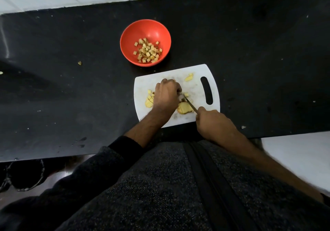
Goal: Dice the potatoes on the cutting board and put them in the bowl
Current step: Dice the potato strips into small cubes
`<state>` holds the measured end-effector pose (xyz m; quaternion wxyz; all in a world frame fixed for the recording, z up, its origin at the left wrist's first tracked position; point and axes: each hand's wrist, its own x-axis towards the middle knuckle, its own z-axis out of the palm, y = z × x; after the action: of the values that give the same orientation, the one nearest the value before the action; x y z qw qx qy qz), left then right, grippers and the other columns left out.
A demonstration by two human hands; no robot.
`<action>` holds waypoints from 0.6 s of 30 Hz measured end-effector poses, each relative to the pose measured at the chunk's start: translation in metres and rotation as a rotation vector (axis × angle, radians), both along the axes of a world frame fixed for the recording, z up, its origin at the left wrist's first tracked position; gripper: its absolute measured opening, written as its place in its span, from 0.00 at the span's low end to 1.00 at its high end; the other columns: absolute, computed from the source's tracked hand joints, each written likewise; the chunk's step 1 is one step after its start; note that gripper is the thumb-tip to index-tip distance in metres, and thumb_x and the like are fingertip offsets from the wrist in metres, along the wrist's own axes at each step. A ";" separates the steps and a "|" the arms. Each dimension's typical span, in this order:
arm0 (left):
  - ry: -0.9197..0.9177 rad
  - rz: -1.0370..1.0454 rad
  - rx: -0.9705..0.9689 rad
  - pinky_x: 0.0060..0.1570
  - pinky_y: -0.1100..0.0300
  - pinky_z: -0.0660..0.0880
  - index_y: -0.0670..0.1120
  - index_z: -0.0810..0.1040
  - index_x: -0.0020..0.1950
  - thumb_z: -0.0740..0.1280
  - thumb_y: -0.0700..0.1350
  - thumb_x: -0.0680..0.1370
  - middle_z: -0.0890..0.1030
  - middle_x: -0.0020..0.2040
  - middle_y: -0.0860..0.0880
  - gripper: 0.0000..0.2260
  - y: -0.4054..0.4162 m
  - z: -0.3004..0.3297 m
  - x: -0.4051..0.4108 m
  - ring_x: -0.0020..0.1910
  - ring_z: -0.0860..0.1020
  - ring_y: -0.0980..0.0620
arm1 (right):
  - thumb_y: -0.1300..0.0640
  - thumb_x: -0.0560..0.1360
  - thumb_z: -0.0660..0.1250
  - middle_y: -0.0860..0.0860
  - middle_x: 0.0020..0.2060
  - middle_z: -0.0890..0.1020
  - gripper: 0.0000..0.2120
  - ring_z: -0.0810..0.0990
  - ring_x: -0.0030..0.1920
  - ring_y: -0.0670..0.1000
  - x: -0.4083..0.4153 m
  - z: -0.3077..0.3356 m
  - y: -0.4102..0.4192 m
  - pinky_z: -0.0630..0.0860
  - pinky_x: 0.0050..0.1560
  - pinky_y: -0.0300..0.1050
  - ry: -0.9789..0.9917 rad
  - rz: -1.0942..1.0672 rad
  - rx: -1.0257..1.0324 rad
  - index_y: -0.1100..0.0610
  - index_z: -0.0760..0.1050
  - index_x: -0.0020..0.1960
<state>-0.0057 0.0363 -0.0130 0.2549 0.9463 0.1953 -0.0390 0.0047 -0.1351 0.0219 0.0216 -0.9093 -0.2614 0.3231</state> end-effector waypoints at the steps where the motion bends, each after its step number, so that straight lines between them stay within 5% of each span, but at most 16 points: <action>1: 0.012 -0.015 0.010 0.54 0.54 0.70 0.45 0.85 0.52 0.68 0.37 0.77 0.84 0.51 0.47 0.08 0.002 0.000 -0.001 0.55 0.76 0.47 | 0.53 0.82 0.52 0.57 0.43 0.75 0.05 0.77 0.47 0.63 0.001 0.002 -0.002 0.68 0.41 0.51 -0.013 0.000 0.015 0.54 0.61 0.50; 5: 0.027 -0.015 -0.010 0.52 0.55 0.61 0.49 0.85 0.51 0.66 0.37 0.78 0.82 0.50 0.52 0.10 0.011 -0.001 -0.005 0.56 0.75 0.49 | 0.50 0.82 0.53 0.51 0.33 0.70 0.08 0.71 0.34 0.56 0.006 0.010 -0.002 0.68 0.36 0.49 -0.137 -0.037 0.139 0.54 0.63 0.48; 11: 0.007 -0.039 -0.047 0.52 0.57 0.61 0.53 0.83 0.51 0.73 0.41 0.75 0.80 0.52 0.54 0.08 0.012 0.001 -0.002 0.56 0.75 0.51 | 0.50 0.82 0.53 0.55 0.39 0.75 0.09 0.79 0.44 0.62 0.010 -0.001 0.000 0.69 0.39 0.50 -0.164 0.006 0.077 0.55 0.66 0.53; 15: -0.038 -0.156 -0.033 0.54 0.56 0.63 0.55 0.82 0.59 0.77 0.46 0.72 0.75 0.60 0.51 0.17 0.012 0.005 0.000 0.61 0.70 0.50 | 0.51 0.83 0.54 0.53 0.38 0.75 0.08 0.80 0.43 0.60 0.007 0.005 0.003 0.68 0.37 0.48 -0.250 0.093 0.085 0.53 0.67 0.56; 18: -0.015 -0.263 0.087 0.53 0.55 0.61 0.57 0.84 0.57 0.75 0.49 0.74 0.72 0.63 0.52 0.12 0.009 0.005 0.001 0.62 0.68 0.49 | 0.52 0.83 0.54 0.53 0.40 0.77 0.07 0.77 0.40 0.57 0.009 0.015 0.003 0.68 0.37 0.48 -0.262 0.126 0.074 0.52 0.69 0.56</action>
<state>-0.0043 0.0453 -0.0081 0.2079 0.9740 0.0693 -0.0566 0.0138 -0.1317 0.0370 0.0004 -0.9241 -0.3301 0.1927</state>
